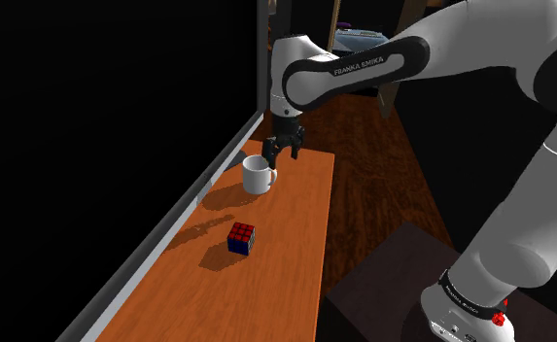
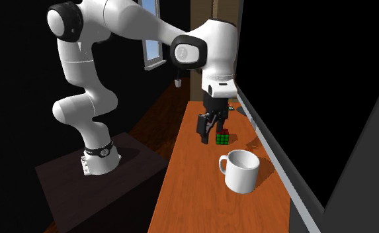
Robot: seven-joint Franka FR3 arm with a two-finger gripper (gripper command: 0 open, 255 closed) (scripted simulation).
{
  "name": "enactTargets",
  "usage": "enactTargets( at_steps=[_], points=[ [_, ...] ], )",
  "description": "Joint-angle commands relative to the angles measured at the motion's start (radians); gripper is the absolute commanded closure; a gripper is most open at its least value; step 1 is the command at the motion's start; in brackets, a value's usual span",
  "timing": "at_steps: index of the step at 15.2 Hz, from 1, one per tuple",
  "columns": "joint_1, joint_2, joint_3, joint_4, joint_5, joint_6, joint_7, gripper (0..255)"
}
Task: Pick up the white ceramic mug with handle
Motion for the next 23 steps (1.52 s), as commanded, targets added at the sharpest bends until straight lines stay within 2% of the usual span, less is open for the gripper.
enactTargets(
  at_steps=[1, 9, 18, 19, 23],
  points=[
    [0.015, 0.085, 0.009, 0.075, -0.032, 0.013, 0.044, 0],
    [0.103, 0.401, 0.001, 0.435, -0.144, -0.025, 0.163, 0],
    [0.099, 0.430, 0.000, 0.374, -0.159, 0.062, 0.172, 0],
    [0.101, 0.435, 0.000, 0.380, -0.159, 0.061, 0.173, 255],
    [0.104, 0.414, 0.005, 0.348, -0.156, 0.073, 0.184, 255]
  ],
)
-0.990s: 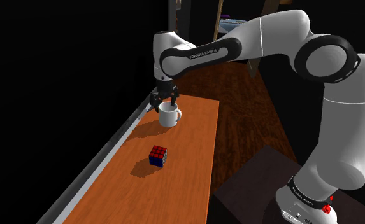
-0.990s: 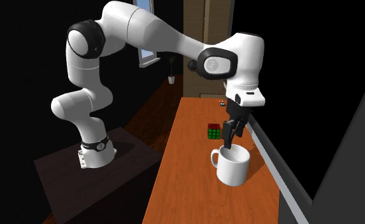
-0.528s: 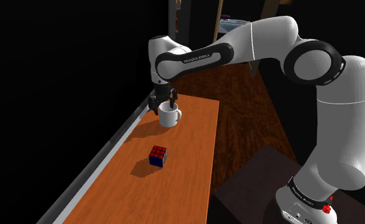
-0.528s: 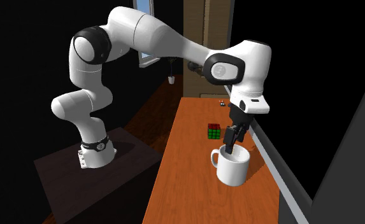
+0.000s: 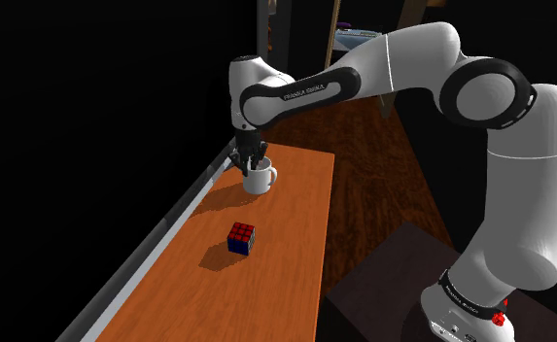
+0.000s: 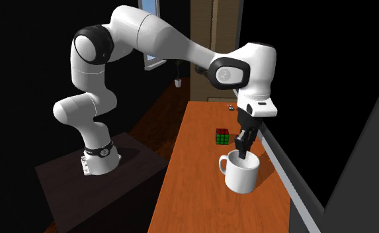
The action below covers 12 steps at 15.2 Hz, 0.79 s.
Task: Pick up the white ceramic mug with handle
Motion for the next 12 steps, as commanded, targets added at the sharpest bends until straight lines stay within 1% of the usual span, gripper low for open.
enactTargets(
  at_steps=[1, 3, 4, 5, 12],
  points=[
    [0.006, 0.037, 0.004, -0.011, 0.001, 0.050, 0.006, 255],
    [0.004, 0.024, 0.006, -0.023, 0.005, 0.049, 0.005, 255],
    [-0.004, 0.003, 0.006, -0.056, 0.010, 0.063, -0.001, 255],
    [0.001, 0.057, -0.003, 0.015, -0.001, 0.045, -0.008, 255],
    [-0.002, 0.031, 0.006, 0.071, 0.008, -0.036, -0.015, 255]
  ],
)
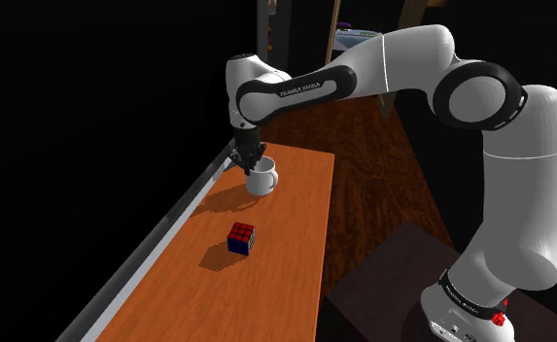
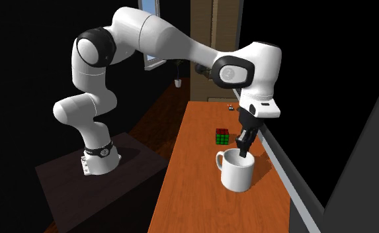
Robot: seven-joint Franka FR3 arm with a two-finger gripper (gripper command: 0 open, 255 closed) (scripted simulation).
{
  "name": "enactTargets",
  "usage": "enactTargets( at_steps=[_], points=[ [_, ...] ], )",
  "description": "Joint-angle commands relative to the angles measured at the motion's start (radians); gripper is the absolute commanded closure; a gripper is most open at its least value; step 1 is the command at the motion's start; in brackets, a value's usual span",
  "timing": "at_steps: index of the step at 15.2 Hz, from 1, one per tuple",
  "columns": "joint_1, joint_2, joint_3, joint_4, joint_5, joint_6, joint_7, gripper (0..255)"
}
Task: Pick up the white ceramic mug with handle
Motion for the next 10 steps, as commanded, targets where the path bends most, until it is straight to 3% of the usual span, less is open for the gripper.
enactTargets(
  at_steps=[1, 10],
  points=[
    [-0.003, -0.006, 0.001, 0.018, 0.004, 0.024, 0.001, 255],
    [-0.001, -0.021, 0.007, 0.092, 0.010, -0.065, -0.004, 255]
  ],
)
